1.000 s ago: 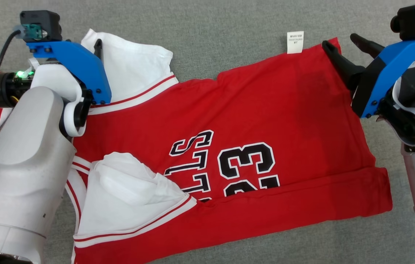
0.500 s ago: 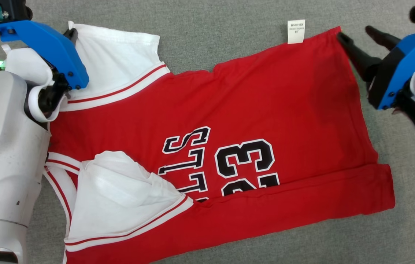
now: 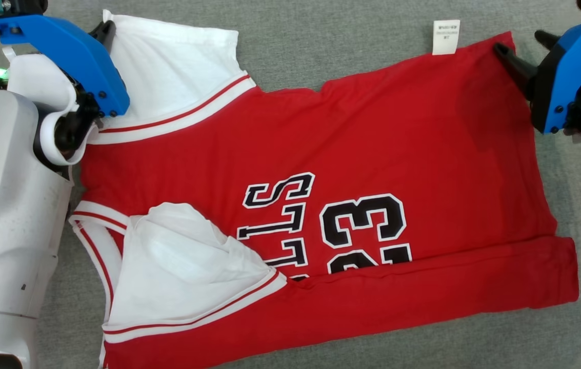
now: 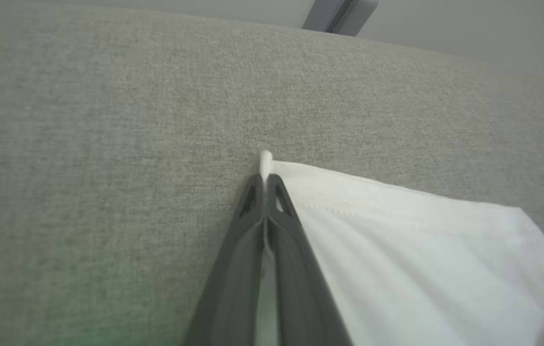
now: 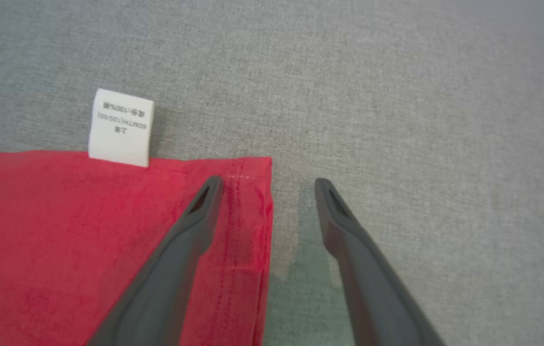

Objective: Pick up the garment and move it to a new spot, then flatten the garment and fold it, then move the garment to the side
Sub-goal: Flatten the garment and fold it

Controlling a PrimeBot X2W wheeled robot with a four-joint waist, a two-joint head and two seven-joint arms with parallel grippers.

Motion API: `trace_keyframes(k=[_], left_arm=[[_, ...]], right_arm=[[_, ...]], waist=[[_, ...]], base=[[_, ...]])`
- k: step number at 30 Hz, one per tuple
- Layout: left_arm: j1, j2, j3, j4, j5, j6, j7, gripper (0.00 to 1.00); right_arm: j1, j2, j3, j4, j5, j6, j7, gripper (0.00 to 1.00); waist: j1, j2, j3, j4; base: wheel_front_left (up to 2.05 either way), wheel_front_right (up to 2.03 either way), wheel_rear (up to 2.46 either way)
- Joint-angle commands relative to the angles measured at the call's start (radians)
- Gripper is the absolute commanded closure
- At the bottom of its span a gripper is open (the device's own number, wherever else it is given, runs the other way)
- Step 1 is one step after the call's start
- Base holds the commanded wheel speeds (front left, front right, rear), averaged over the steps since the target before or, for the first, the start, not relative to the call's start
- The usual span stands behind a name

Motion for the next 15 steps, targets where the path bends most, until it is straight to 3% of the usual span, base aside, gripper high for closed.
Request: trace_keyframes(k=[1, 8, 10, 11, 12, 15], left_arm=[[0.056, 0.010, -0.004, 0.022, -0.001, 0.018, 0.022, 1.00], [0.080, 0.003, 0.003, -0.004, -0.019, 0.030, 0.014, 1.00], [0.088, 0.006, 0.004, -0.005, -0.022, 0.033, 0.008, 1.00], [0.092, 0.006, 0.007, -0.008, -0.023, 0.033, 0.000, 1.00], [0.096, 0.004, 0.011, -0.013, -0.023, 0.036, -0.015, 1.00], [0.095, 0.000, 0.026, -0.034, -0.001, 0.056, -0.105, 1.00]], right_arm=[[-0.019, -0.001, 0.009, 0.025, 0.002, 0.000, -0.003, 0.00], [-0.037, -0.001, 0.055, 0.115, 0.036, 0.000, -0.007, 0.00], [-0.038, 0.000, 0.064, 0.132, 0.046, 0.000, -0.015, 0.31], [-0.040, 0.001, 0.065, 0.142, 0.055, 0.000, -0.021, 0.62], [-0.041, 0.002, 0.066, 0.151, 0.064, 0.000, -0.027, 1.00], [-0.041, -0.005, 0.061, 0.167, 0.084, 0.000, -0.067, 1.00]], waist=[[0.0000, 0.0000, 0.001, 0.007], [0.0000, 0.0000, 0.006, 0.028], [0.0000, 0.0000, 0.004, 0.030], [0.0000, 0.0000, 0.003, 0.031], [0.0000, 0.0000, 0.002, 0.033], [0.0000, 0.0000, -0.005, 0.040]], base=[[0.00, 0.00, 0.00], [0.00, 0.00, 0.00], [0.00, 0.00, 0.00], [0.00, 0.00, 0.00], [0.00, 0.00, 0.00], [0.00, 0.00, 0.00]])
